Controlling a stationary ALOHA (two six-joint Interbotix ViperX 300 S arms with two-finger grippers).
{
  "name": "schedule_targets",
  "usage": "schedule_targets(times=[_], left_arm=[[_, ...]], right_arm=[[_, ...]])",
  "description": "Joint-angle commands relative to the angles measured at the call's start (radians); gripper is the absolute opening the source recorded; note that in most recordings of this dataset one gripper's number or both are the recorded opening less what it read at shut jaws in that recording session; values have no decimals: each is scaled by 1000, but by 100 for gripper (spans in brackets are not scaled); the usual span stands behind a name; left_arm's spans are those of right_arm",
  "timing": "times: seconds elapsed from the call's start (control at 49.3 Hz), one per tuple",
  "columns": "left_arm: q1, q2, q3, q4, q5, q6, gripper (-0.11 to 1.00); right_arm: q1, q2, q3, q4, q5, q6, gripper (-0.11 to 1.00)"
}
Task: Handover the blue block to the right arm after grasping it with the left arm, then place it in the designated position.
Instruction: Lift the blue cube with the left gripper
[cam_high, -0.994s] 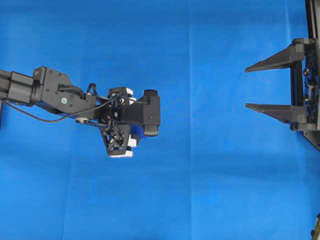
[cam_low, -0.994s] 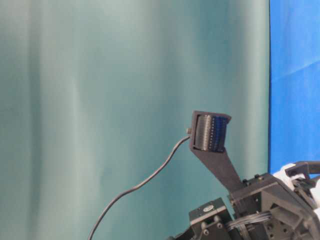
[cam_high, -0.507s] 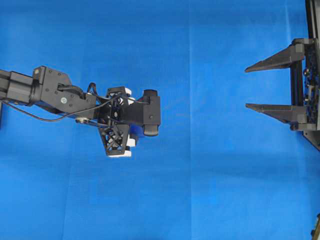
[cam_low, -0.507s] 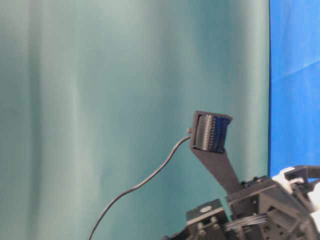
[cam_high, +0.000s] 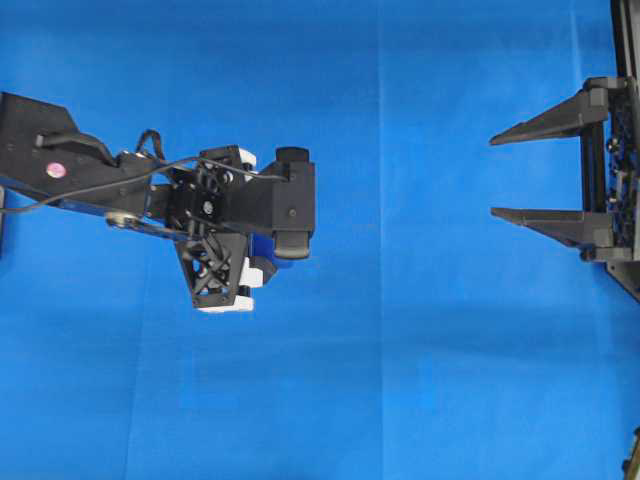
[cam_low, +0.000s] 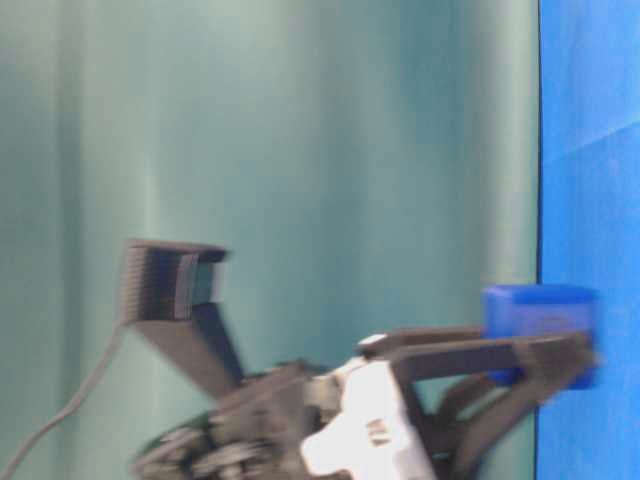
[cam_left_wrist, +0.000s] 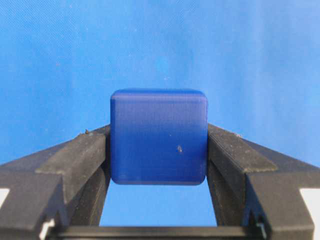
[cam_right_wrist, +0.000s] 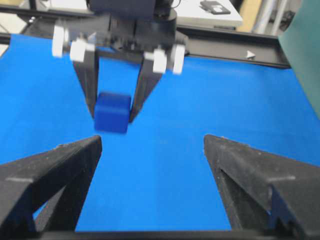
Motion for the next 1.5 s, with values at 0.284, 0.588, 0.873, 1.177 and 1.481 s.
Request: schedule_targets(times=[0.284,0.588,0.873,1.177,1.481], left_arm=[[-20,-130,-150,2,167,6,49],[-20,-155,-219,2,285,6,49],[-20,-153,-218,2,296,3,49],[-20,-153,-216,3,296,3,49],[-20,-155,-216,3,296,3,49]], right_arm=[[-2,0,-25,3,3,12,96],[0,0,-25,3,9,12,96],[0,3,-23,3,9,12,96],[0,3,-26,3,8,12,96],[0,3,-25,3,8,12,96]])
